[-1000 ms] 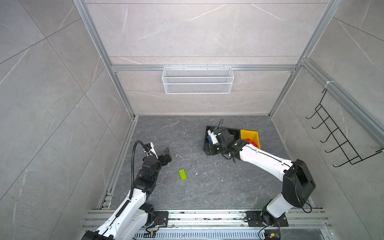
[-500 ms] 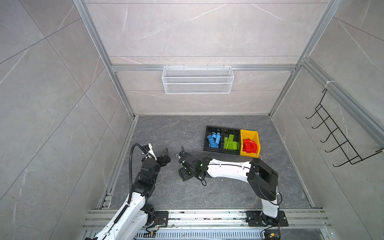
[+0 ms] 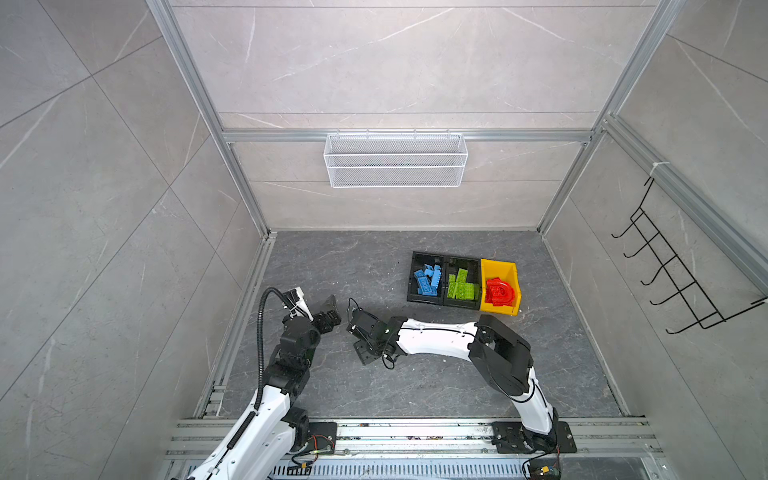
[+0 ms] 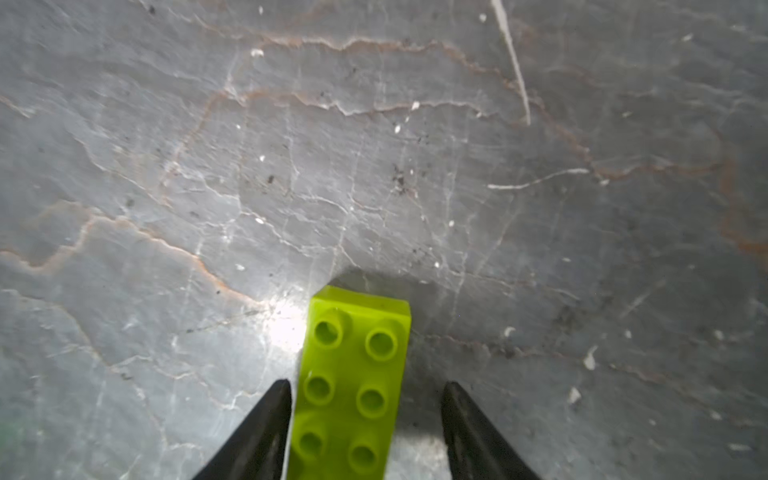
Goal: Sort the legos into containers by color
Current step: 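Move the right gripper back and grasp the last lime-green 2x4 brick, then carry the lime-green brick to the green compartment and open the right gripper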
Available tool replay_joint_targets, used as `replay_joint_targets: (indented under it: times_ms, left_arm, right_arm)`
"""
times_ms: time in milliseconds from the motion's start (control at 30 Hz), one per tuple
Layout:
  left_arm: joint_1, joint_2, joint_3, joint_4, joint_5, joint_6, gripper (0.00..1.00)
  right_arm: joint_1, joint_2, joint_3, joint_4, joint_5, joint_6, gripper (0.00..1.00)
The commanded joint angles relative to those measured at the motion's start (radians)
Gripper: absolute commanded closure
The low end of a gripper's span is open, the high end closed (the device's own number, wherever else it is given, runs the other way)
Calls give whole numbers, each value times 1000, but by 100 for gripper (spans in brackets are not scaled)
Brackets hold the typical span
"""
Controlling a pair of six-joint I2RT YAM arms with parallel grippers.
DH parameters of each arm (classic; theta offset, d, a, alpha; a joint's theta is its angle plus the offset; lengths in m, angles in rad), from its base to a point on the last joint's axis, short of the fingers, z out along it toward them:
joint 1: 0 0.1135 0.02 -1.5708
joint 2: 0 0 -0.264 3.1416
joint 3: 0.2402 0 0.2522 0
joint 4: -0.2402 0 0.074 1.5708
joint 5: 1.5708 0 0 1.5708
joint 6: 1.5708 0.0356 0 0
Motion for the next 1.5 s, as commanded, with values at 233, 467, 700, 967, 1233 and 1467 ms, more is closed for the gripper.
replay_joint_targets:
  times_ms: [233,467,700,967,1233,1467]
  left_arm:
    - [6,-14,2,13,-38,2,1]
    - [6,14,13,15,-23,3,0]
    - [8,35,14,22,-23,9,1]
    - [9,123,30,57,-99,73,1]
    - [16,127,45,47,-142,138,1]
    - [23,171,75,63,-183,224,1]
  right_arm:
    - [-3,-45,-23,-7,27,-27,66]
    - [-138,-364,-282,118,-61,-57,74]
    - [-491,-599,-451,115,-119,-164,75]
    - [-796,-503,-379,136,-219,-241,76]
    - [-900,-358,-279,135,-270,-259,63]
    - [-928,-425,-282,157,-291,-241,28]
